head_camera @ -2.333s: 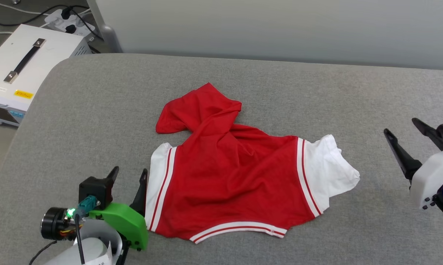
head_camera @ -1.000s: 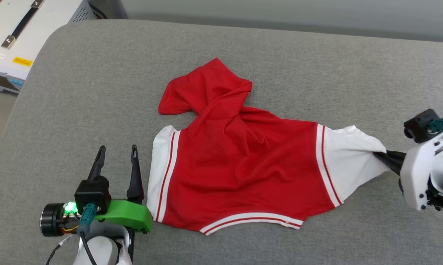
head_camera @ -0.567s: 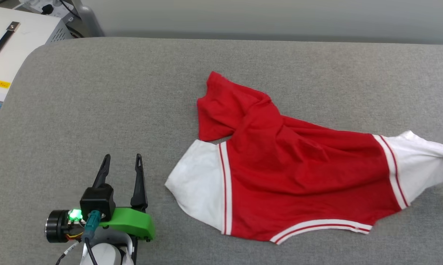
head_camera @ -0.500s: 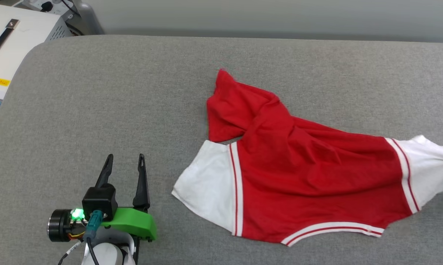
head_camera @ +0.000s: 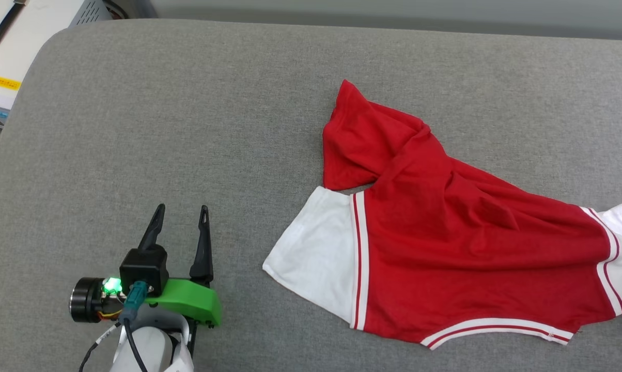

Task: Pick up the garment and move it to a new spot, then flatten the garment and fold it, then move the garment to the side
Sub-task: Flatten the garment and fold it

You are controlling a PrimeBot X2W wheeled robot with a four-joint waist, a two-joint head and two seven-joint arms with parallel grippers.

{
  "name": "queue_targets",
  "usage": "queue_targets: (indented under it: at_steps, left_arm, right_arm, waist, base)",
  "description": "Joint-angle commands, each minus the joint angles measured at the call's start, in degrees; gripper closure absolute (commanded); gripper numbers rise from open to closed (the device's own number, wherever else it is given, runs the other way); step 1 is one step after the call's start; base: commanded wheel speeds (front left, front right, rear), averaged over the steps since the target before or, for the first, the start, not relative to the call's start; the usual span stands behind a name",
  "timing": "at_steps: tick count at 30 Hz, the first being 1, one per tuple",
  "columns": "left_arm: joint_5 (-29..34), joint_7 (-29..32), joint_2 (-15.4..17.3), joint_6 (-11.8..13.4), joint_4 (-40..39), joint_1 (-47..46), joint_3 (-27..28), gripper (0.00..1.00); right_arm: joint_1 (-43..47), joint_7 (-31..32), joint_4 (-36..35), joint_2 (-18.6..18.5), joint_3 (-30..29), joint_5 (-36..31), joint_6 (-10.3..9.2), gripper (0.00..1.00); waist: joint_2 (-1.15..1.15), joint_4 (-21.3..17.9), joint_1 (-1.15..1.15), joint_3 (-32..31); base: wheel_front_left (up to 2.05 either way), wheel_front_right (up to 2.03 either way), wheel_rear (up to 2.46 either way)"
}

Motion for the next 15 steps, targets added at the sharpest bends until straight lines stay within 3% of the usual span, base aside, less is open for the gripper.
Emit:
queue_targets:
  at_steps: [1, 5, 9, 15]
  left_arm:
    - [0.4, -0.3, 0.0, -0.8, 0.3, -1.5, 0.5, 0.00]
    - [-0.3, -0.3, 0.9, -3.2, 1.0, -2.6, 1.3, 0.00]
    - [0.6, 1.2, 4.0, -5.7, 2.7, -5.1, 0.6, 0.00]
    - [-2.2, 10.7, 6.7, -10.6, 1.8, -10.9, -1.9, 0.00]
  right_arm:
    - [-0.3, -1.9, 0.9, 2.2, 0.3, -0.5, -0.04, 0.00]
    - [0.0, -7.8, 0.7, 2.4, -0.3, -1.7, -0.04, 0.00]
    - [1.5, -12.7, -2.4, 2.2, -0.7, -3.2, -0.04, 0.00]
    - [4.2, -17.3, -8.7, 3.0, -3.6, -7.6, -0.04, 0.00]
  waist:
    - [0.00, -0.2, 0.00, -0.7]
    - [0.00, -0.7, 0.00, -2.8]
    - [0.00, -1.6, 0.00, -4.6]
    - [0.00, -2.7, 0.00, -6.0]
  base:
    - [0.00, 0.00, 0.00]
    - [0.00, 0.00, 0.00]
    - [0.00, 0.00, 0.00]
    - [0.00, 0.00, 0.00]
